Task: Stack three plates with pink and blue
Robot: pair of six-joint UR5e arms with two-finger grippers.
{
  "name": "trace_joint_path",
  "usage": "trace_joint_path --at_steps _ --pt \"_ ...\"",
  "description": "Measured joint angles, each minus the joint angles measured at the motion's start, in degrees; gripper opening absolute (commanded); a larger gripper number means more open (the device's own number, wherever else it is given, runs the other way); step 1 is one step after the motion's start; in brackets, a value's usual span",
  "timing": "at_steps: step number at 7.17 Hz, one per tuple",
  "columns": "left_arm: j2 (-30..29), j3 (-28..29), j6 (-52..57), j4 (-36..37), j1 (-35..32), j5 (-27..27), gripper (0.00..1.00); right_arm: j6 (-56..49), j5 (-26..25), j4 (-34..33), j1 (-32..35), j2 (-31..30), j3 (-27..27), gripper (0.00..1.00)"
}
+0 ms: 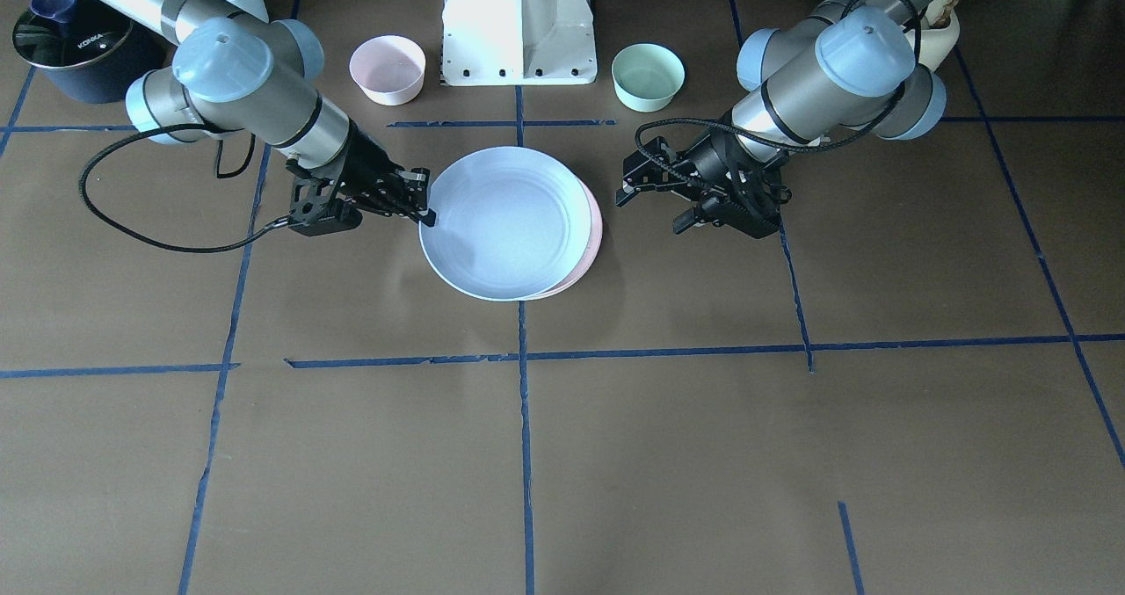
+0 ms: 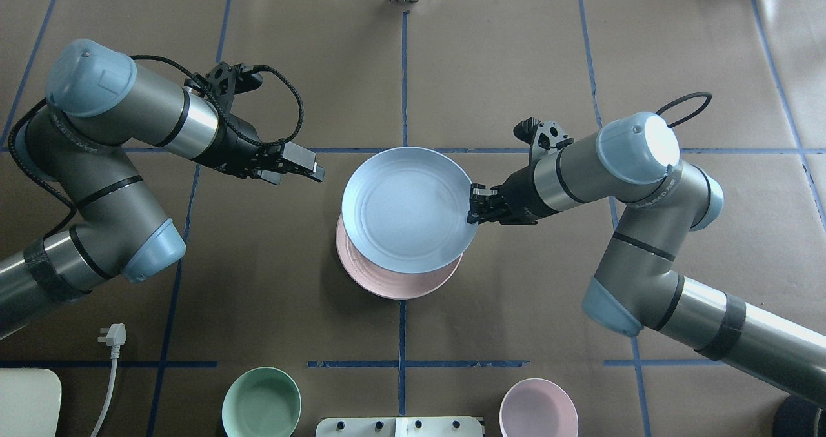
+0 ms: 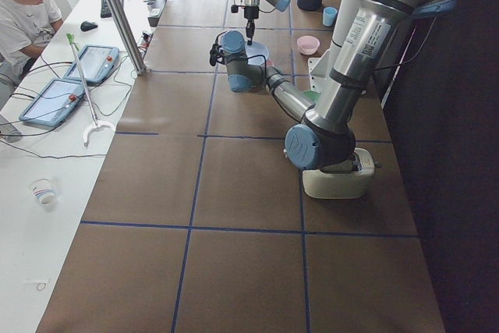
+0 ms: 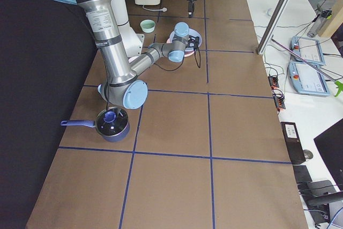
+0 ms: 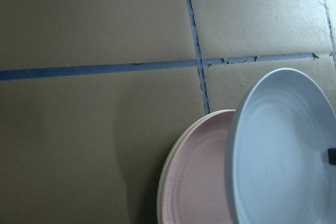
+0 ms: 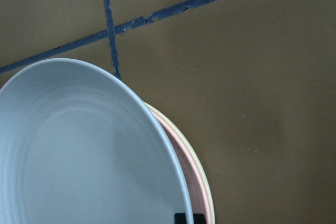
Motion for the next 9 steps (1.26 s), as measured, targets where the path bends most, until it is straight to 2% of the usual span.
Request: trace_joint_path --at_steps 2,3,4,6,8,9 --pt "0.1 0.0 0.0 0.0 -0.3 0.0 1.0 0.0 -3.3 -3.8 -1.9 1.5 0.5 1.0" --pt "0.4 -0.1 0.0 0.0 -0.5 0.0 1.0 -0.2 -3.4 -4.4 -1.3 0.4 1.7 1.0" --pt "1.6 -0.1 0.3 0.0 -1.3 -0.2 1.0 -0.7 -1.1 -4.6 1.3 -2.1 3.5 1.0" --pt "7.1 0.2 5.4 0.3 -8.3 -5.5 1.0 -9.7 11.7 -4.4 14.4 -10.7 5.7 1.0" --pt "17.1 0.4 21.4 0.6 -19.4 -11.6 1.0 -32.0 19.7 -4.8 29.1 -21.1 4.1 1.0" --pt "22.4 0.8 31.9 1.6 -24.3 -12.4 1.0 -44.9 22.9 -5.1 37.2 -24.1 0.2 1.0"
